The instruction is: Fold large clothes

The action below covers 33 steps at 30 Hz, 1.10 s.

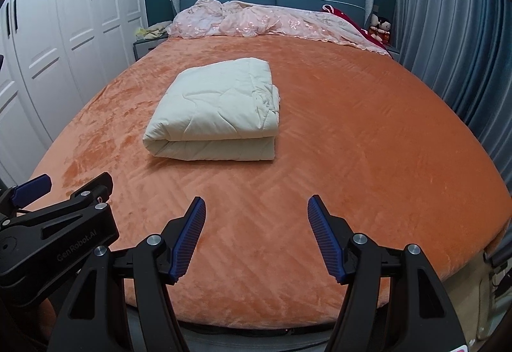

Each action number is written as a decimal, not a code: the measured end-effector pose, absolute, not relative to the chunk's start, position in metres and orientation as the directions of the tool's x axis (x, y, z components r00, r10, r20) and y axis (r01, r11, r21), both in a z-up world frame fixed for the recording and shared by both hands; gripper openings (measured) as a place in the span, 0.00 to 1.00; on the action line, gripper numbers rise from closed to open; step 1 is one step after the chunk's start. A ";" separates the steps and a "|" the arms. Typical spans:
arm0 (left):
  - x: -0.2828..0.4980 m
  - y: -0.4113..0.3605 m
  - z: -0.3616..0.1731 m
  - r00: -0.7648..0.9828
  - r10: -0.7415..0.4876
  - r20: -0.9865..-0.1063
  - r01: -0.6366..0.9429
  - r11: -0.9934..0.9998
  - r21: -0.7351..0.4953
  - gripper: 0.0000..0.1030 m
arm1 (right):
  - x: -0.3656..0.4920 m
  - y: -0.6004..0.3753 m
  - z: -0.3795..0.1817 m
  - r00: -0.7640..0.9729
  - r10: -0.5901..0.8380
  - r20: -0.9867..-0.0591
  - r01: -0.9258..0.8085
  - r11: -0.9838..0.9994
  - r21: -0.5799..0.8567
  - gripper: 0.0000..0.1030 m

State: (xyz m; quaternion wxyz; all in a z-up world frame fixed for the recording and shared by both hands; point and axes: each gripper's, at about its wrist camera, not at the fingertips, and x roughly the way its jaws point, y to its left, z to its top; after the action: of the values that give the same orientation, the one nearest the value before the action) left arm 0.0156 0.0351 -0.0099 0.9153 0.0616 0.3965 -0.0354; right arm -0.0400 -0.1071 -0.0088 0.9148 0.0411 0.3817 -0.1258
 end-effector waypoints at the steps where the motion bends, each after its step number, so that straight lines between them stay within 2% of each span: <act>1: 0.015 0.035 -0.010 0.684 -0.016 -0.729 0.114 0.990 0.085 0.81 | -0.041 -0.107 -0.009 0.677 -0.200 -0.708 0.262 0.965 -0.022 0.63; 33: 0.008 0.042 -0.009 0.696 -0.014 -0.718 0.085 0.994 0.062 0.79 | -0.046 -0.102 -0.009 0.674 -0.203 -0.710 0.277 0.961 -0.011 0.63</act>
State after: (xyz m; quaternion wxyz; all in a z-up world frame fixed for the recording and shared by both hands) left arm 0.0079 0.0424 -0.0088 0.9196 0.0453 0.3892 -0.0268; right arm -0.0455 -0.1021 -0.0087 0.9137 0.0489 0.3814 -0.1314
